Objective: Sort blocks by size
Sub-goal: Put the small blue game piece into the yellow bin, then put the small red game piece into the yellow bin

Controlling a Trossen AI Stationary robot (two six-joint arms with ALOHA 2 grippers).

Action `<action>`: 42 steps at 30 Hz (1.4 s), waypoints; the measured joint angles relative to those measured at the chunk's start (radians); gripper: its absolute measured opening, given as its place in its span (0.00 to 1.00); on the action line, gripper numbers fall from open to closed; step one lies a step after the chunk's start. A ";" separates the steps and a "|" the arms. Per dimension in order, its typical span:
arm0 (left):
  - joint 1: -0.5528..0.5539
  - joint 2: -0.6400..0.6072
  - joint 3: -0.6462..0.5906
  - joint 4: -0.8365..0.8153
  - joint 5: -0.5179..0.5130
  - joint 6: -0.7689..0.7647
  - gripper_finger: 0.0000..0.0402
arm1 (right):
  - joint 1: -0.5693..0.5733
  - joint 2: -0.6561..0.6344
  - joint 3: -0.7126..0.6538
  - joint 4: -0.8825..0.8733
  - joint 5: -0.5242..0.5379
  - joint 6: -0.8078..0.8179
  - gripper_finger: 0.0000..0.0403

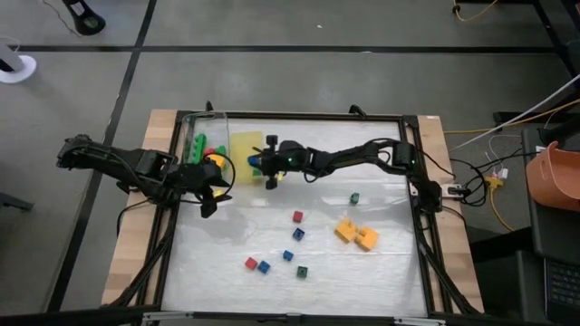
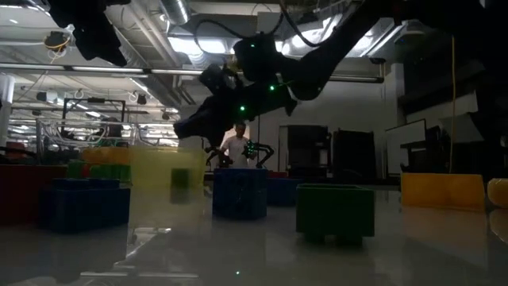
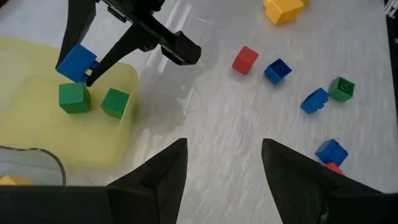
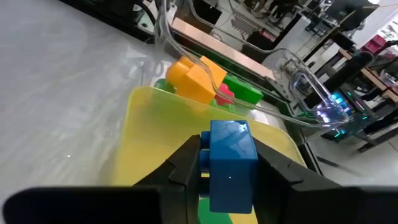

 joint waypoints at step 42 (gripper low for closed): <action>-0.164 0.309 0.000 0.237 -0.015 -0.017 0.48 | 0.033 -0.378 0.008 -0.735 0.297 0.130 0.44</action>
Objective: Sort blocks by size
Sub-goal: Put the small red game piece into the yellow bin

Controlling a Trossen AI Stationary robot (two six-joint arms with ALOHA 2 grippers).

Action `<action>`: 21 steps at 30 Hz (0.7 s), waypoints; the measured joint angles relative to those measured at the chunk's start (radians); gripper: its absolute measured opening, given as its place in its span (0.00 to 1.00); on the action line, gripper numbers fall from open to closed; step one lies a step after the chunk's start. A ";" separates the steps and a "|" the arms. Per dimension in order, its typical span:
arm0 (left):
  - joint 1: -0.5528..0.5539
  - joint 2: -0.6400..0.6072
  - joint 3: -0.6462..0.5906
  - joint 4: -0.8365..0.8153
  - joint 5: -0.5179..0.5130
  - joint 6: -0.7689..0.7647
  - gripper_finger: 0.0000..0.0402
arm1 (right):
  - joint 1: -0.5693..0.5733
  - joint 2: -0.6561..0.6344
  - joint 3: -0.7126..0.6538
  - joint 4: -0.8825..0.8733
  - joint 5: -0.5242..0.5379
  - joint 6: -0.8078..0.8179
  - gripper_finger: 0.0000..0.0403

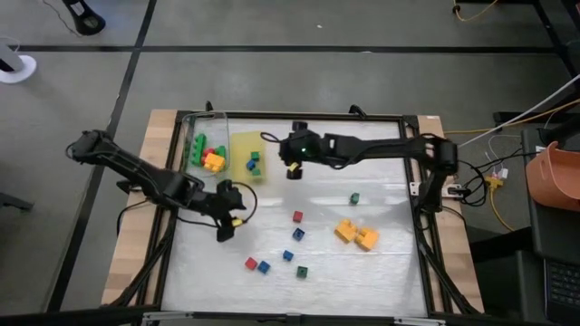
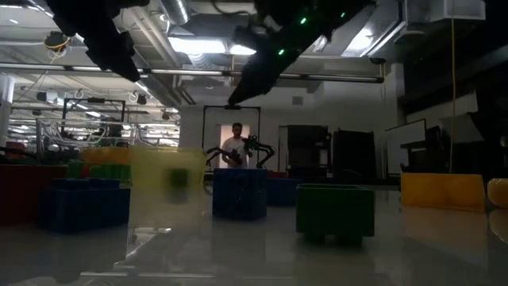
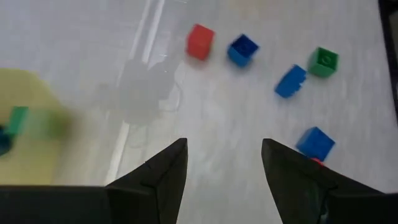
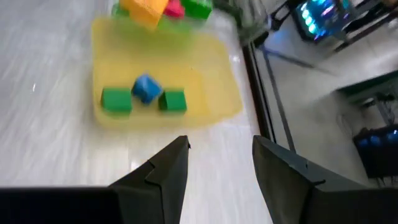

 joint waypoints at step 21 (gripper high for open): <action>-0.182 0.221 0.000 0.384 0.033 -0.050 0.48 | 0.009 -0.230 0.000 -0.697 -0.112 0.191 0.44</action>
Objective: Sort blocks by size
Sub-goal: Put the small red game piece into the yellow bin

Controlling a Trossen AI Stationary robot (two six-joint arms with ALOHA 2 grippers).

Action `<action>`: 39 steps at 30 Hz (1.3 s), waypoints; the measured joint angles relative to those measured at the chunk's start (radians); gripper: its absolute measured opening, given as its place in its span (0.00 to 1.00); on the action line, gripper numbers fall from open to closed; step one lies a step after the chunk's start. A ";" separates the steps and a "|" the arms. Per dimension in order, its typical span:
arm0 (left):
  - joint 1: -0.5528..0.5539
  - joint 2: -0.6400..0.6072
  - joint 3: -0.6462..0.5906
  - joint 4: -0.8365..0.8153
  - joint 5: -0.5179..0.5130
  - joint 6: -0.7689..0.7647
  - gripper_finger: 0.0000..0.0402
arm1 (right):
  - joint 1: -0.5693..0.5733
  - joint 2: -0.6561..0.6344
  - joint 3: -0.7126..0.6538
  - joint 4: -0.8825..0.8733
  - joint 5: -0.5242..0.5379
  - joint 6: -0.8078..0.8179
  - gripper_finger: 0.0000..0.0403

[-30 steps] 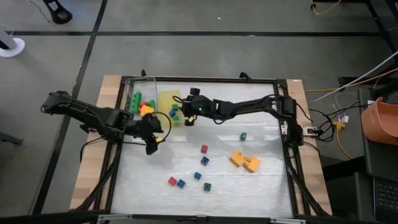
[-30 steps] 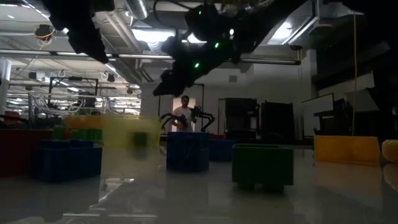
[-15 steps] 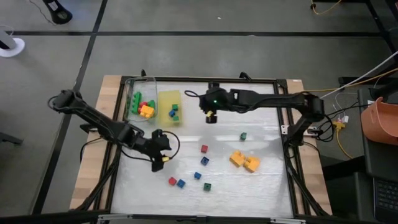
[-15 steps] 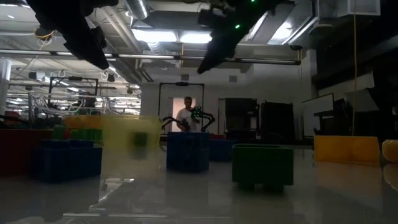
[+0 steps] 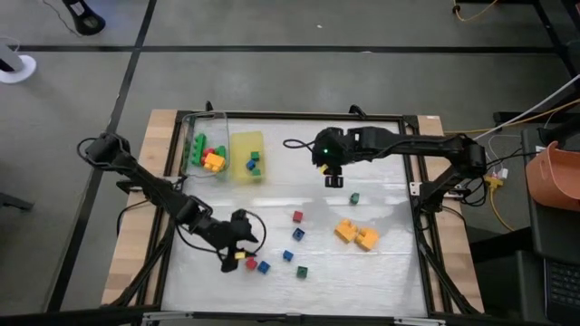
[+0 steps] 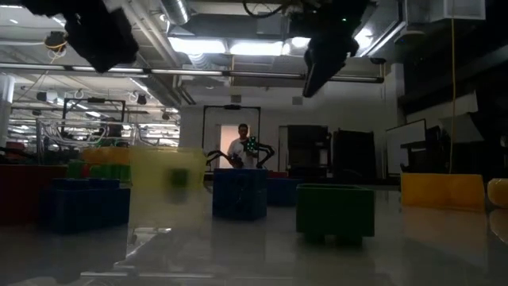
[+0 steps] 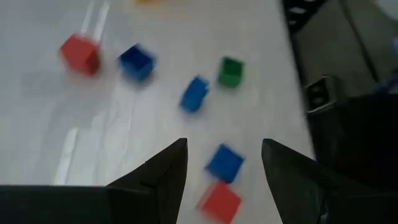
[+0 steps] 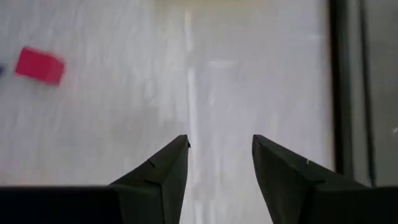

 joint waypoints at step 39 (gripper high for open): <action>-0.184 0.148 0.001 0.198 -0.191 0.170 0.48 | 0.634 0.001 -0.278 -0.110 0.270 0.705 0.44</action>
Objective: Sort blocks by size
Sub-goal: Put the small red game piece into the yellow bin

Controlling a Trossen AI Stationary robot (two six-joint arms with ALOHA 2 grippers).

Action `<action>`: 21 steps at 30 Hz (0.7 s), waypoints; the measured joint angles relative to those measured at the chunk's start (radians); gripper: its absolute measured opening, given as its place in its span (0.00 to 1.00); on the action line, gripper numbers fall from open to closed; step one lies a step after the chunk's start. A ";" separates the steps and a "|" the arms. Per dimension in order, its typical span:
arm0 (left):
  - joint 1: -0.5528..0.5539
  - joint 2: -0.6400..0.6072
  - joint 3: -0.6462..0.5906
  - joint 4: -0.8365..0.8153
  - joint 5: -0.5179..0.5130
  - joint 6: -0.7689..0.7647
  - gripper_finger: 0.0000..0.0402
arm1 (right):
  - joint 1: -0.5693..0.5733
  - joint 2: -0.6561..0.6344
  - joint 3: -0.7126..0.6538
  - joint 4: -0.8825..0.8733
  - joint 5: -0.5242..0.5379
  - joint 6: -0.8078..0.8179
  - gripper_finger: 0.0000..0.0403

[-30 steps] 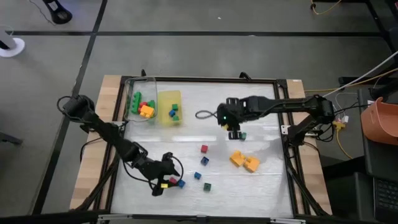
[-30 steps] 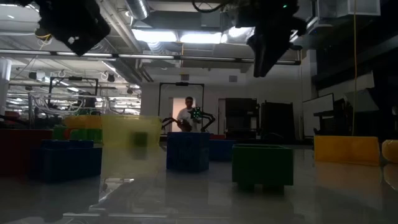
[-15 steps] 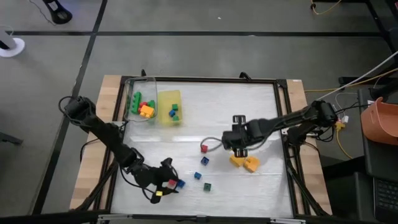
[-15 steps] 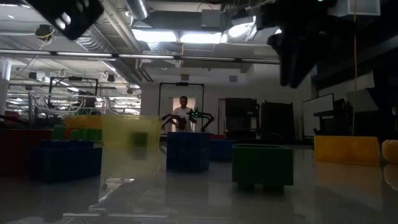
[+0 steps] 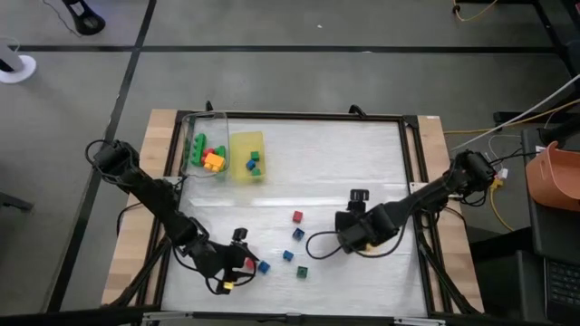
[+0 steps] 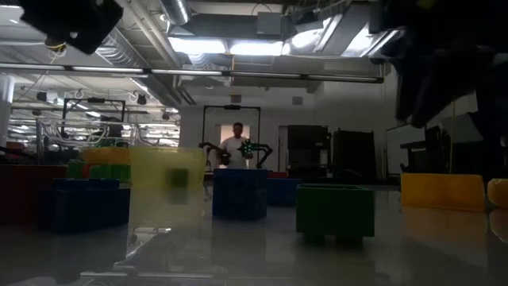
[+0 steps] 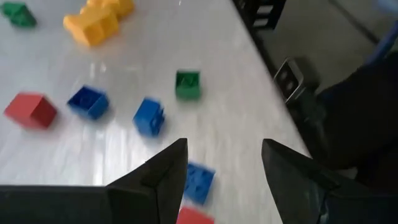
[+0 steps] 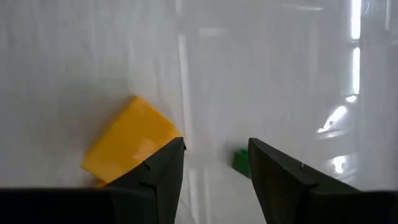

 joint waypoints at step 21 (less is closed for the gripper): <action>0.038 0.000 0.000 -0.137 0.007 -0.002 0.48 | 0.013 0.000 -0.030 0.379 -0.002 -0.162 0.44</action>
